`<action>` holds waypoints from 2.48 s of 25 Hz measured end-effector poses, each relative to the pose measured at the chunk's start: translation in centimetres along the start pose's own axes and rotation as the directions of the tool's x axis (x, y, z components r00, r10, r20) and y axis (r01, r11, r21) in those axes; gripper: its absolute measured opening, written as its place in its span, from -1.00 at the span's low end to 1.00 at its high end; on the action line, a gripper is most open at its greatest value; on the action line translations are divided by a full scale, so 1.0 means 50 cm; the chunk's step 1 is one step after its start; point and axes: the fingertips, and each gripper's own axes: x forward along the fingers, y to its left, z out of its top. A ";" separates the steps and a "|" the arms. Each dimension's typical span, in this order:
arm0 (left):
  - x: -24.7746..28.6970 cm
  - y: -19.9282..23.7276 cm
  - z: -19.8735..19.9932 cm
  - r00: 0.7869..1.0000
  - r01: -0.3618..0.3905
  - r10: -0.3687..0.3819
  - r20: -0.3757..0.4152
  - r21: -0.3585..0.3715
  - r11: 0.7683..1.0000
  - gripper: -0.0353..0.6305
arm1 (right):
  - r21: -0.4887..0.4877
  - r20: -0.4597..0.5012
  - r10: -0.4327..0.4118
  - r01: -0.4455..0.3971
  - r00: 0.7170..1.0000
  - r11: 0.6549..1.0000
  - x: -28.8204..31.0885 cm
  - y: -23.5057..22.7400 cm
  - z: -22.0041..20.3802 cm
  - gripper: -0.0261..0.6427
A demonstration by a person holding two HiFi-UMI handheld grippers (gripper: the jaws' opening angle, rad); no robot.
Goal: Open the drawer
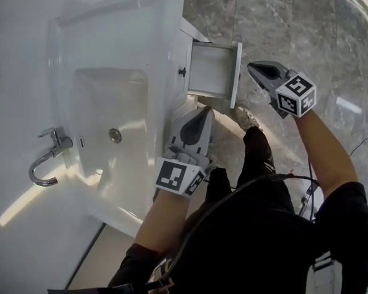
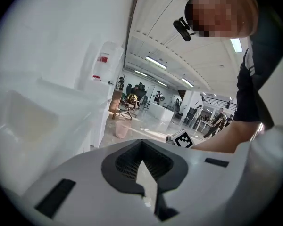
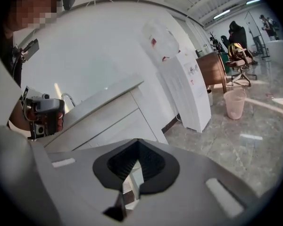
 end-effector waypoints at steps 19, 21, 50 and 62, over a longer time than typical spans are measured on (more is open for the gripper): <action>-0.372 0.049 0.404 0.931 -0.236 0.219 0.291 0.024 0.972 -0.92 | -0.243 0.032 0.112 -0.102 0.993 0.965 -0.020 0.350 0.477 -0.92; -0.427 0.054 0.434 0.911 -0.284 0.264 0.315 0.015 0.959 -0.92 | -0.264 0.019 0.140 -0.131 0.990 0.956 -0.015 0.396 0.514 -0.92; -1.446 -0.119 0.296 0.300 -0.776 0.795 0.527 -0.349 0.525 -0.92 | -0.513 -0.237 0.556 -0.589 0.797 0.624 0.101 1.288 0.514 -0.92; -1.549 -0.143 0.188 0.161 -0.786 0.869 0.467 -0.472 0.399 -0.92 | -0.475 -0.408 0.634 -0.745 0.657 0.467 0.127 1.493 0.382 -0.92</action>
